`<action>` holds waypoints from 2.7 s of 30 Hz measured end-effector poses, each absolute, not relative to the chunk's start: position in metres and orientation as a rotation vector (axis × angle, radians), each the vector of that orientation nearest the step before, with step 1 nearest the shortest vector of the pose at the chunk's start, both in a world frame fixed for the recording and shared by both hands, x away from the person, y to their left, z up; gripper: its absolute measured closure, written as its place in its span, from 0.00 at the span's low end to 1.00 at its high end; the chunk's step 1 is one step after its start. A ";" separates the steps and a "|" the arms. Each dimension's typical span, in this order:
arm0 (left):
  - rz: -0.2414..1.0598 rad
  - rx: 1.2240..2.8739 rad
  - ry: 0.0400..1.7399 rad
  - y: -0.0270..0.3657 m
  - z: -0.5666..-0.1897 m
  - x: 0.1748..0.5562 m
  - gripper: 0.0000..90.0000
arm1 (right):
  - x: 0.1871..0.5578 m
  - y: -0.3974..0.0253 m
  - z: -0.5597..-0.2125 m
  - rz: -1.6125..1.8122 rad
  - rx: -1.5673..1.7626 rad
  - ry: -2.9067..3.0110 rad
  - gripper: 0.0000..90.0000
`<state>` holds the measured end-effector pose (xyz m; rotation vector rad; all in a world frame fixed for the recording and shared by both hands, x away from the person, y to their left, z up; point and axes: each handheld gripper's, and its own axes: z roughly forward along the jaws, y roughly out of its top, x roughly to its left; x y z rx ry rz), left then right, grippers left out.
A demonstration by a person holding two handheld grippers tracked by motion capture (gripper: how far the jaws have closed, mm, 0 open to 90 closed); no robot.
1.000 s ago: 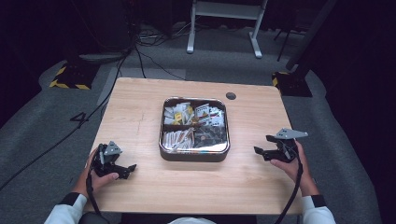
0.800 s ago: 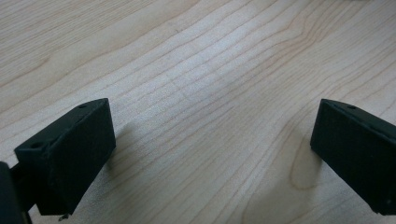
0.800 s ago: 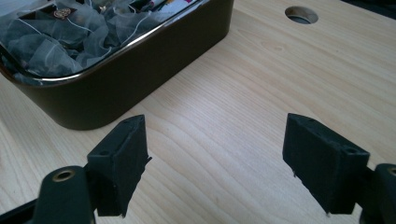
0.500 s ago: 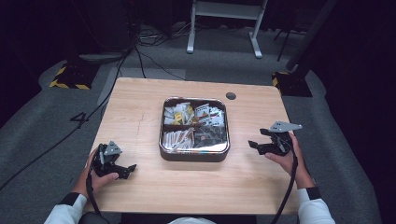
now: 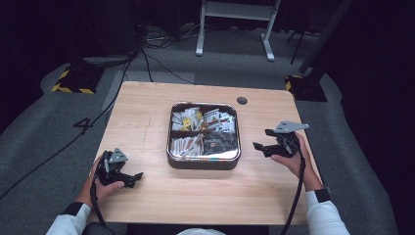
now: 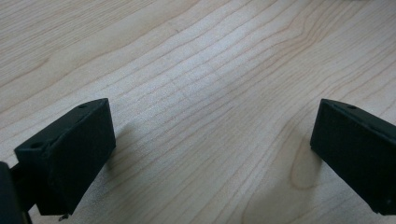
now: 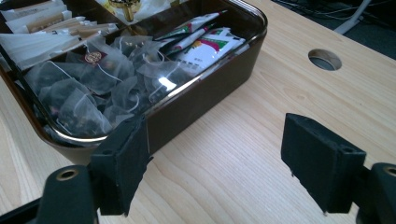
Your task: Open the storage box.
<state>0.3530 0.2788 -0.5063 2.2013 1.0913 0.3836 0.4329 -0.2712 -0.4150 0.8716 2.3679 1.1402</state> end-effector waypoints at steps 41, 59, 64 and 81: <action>0.393 2.200 1.089 0.279 -0.506 0.352 0.00 | 0.471 -0.157 -0.395 1.160 0.664 2.496 0.29; 0.392 2.200 1.087 0.279 -0.506 0.352 0.00 | 0.491 -0.123 -0.407 1.124 0.651 2.563 0.33; 0.390 2.197 1.090 0.279 -0.507 0.352 0.00 | 0.499 -0.110 -0.413 1.100 0.663 2.576 0.32; 0.393 2.200 1.087 0.280 -0.506 0.352 0.00 | 0.517 -0.084 -0.436 1.098 0.708 2.625 0.51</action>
